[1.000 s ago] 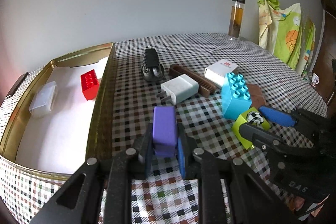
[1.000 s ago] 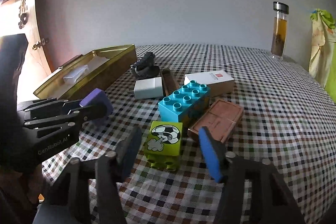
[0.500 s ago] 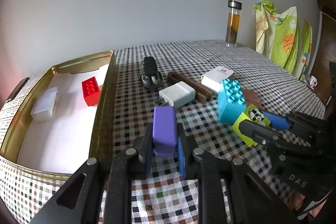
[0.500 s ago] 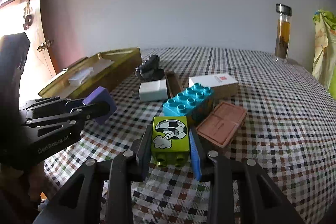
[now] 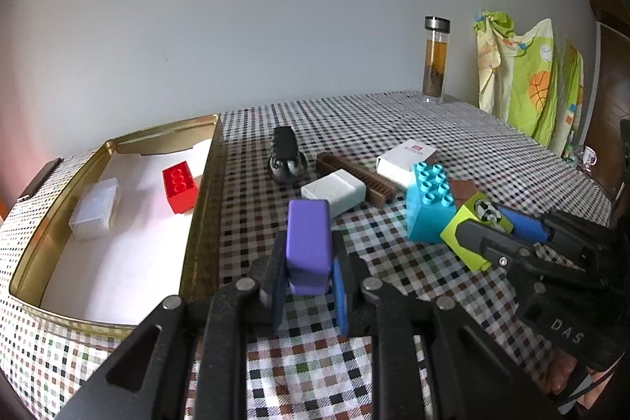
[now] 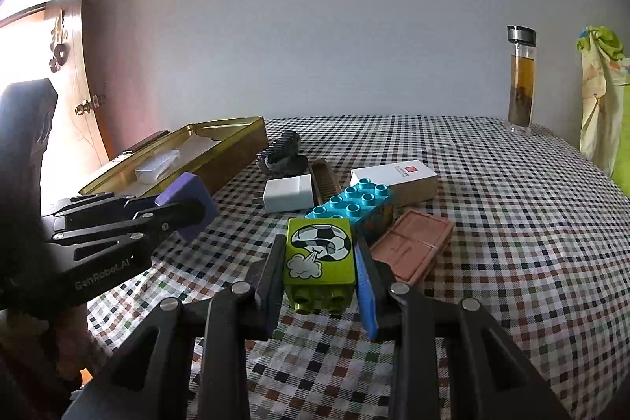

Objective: Organize rigid objects
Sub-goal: 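Lift the purple and green bricks and carry them toward the tin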

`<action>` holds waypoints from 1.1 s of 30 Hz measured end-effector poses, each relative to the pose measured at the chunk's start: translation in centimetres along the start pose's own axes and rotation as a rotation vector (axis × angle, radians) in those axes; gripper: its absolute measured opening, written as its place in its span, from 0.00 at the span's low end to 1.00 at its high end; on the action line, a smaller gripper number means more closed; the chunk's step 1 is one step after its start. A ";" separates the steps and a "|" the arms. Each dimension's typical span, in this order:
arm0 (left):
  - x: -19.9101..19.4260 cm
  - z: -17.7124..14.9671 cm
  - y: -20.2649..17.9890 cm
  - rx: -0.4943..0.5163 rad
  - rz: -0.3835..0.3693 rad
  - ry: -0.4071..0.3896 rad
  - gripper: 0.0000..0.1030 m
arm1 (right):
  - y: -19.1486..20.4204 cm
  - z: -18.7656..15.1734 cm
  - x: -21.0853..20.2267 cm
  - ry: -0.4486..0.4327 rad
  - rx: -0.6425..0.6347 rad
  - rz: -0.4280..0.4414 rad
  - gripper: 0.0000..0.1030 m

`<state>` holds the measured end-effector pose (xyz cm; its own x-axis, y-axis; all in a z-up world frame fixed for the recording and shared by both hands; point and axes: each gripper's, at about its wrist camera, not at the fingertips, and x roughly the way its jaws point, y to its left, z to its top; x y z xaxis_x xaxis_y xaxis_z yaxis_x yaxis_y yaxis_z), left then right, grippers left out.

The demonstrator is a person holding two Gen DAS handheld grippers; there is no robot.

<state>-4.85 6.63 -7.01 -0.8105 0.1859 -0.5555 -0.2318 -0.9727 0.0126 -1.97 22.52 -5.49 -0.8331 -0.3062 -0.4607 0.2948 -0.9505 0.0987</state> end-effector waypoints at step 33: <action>-2.2 -0.4 0.2 -0.006 0.021 -0.131 0.18 | 0.1 -0.2 -1.3 -0.079 -0.001 0.006 0.33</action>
<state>-2.91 6.02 -6.10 -0.8785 0.1814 -0.4419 -0.2108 -0.9774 0.0178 -0.77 22.80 -5.08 -0.8657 -0.3155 -0.3886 0.3007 -0.9485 0.1002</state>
